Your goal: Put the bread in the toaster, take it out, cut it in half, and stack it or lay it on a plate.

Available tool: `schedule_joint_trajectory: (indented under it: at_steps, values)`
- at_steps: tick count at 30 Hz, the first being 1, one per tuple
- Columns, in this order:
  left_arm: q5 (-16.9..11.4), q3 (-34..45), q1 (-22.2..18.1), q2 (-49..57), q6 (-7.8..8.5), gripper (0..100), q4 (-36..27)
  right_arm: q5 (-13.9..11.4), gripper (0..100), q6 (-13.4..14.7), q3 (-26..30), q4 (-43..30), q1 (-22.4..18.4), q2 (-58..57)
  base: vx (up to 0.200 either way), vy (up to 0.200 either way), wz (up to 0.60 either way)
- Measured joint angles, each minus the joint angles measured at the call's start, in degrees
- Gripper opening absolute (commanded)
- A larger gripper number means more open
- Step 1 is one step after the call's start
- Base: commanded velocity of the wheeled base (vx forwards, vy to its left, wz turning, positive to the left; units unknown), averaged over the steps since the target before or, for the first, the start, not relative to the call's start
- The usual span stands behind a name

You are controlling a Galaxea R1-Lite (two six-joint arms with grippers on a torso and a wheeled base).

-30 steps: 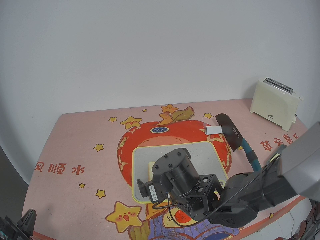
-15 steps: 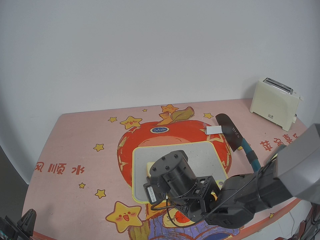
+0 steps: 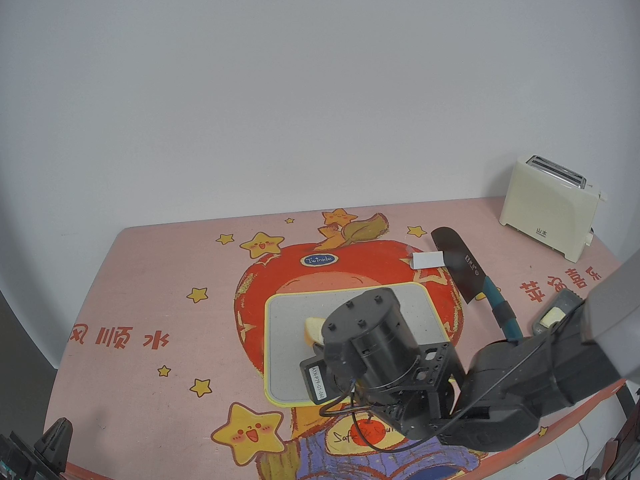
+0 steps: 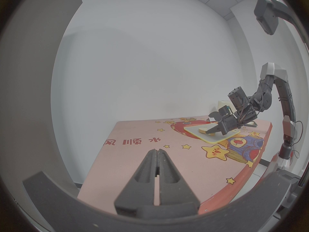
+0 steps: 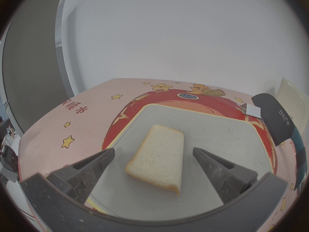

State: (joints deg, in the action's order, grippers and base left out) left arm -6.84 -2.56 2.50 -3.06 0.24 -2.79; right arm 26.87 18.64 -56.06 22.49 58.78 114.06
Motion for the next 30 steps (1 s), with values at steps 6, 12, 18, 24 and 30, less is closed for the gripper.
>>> schedule_joint_trajectory:
  at_steps: [6,12,18,24,30]
  values:
    - [0.0,0.0,0.0,0.0,0.0,0,0.0,-1.5,0,-0.3,3.1,-2.7,-1.1,-5.1,0.0,0.0,0.0]
    - [0.0,0.0,0.0,0.0,0.02,0,0.0,-4.1,0,-0.5,5.9,-11.5,-2.8,-13.9,0.0,0.0,0.0]
    - [1.1,0.0,0.0,0.0,0.09,0,0.0,-5.9,0,-2.1,9.5,-17.5,-5.5,-23.5,0.0,-0.067,0.0]
    - [2.4,0.0,0.0,0.0,0.07,0,0.0,-8.8,0,-5.5,14.2,-19.4,-9.5,-32.6,0.0,-0.2,0.0]
    - [2.7,0.0,0.1,0.0,0.07,0,0.0,-12.8,0,-9.3,19.1,-19.8,-16.3,-39.5,0.0,-0.2,0.0]
